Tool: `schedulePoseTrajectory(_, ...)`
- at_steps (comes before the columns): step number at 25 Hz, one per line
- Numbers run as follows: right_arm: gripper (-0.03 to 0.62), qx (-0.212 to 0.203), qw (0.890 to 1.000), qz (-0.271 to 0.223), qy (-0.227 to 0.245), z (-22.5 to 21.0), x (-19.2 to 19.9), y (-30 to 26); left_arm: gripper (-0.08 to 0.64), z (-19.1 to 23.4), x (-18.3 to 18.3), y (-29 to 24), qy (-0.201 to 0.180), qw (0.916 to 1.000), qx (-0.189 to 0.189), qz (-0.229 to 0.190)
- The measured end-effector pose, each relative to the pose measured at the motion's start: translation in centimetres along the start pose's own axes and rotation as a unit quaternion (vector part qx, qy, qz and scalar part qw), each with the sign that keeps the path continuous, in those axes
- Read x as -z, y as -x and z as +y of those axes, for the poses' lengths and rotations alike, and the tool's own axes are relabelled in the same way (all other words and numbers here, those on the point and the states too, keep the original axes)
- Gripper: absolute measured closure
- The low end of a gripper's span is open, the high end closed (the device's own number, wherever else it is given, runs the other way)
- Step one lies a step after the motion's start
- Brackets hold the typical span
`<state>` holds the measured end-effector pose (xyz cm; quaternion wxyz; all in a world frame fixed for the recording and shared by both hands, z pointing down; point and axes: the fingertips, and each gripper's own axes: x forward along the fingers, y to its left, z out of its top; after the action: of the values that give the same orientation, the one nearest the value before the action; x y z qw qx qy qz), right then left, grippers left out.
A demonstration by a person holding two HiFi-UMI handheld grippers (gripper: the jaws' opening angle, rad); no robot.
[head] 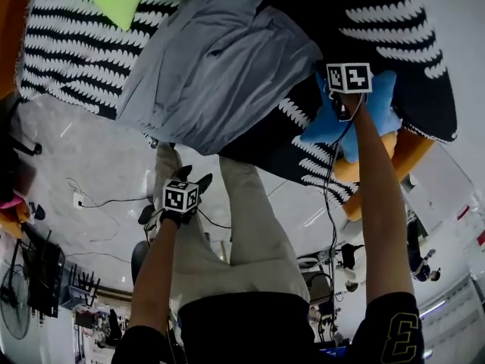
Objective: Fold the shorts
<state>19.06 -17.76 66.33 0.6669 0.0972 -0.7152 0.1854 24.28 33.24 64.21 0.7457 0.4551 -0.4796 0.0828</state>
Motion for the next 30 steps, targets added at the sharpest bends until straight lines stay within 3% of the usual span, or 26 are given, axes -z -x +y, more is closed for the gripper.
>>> schedulePoseTrajectory(5, 0.558, 0.057, 0.996, 0.025, 0.07, 0.0, 0.3, -1.0, 0.229, -1.1, -1.1, -3.9, 0.033, 0.999, 0.028, -0.011)
schedulePoseTrajectory(8, 0.566, 0.057, 0.996, 0.005, 0.067, 0.4, 0.1, -1.5, 0.229, 0.9, -2.1, -6.0, 0.051, 0.9984, 0.008, -0.022)
schedulePoseTrajectory(12, 0.568, 0.03, 0.999, -0.025, 0.029, 0.5, -0.3, -0.7, 0.229, 3.6, -2.1, -7.2, 0.09, 0.9955, -0.021, -0.025)
schedulePoseTrajectory(14, 0.568, 0.027, 0.999, -0.038, 0.019, 0.6, -0.5, 0.0, 0.24, 4.1, -1.9, -7.0, 0.079, 0.9961, -0.028, -0.027)
schedulePoseTrajectory(17, 0.568, 0.039, 0.998, -0.052, 0.023, 0.7, -0.8, 1.3, 0.478, 4.1, -2.0, -5.8, 0.056, 0.9968, -0.038, -0.044)
schedulePoseTrajectory(25, 0.568, 0.082, 0.993, -0.078, 0.015, 1.4, 0.0, 8.1, 0.535, 1.3, -1.6, 0.3, 0.03, 0.9972, 0.021, -0.066)
schedulePoseTrajectory(30, 0.568, 0.103, 0.991, -0.081, 0.027, -0.6, 1.3, 11.8, 0.541, -2.2, -1.9, 6.5, -0.001, 0.9962, 0.028, -0.082)
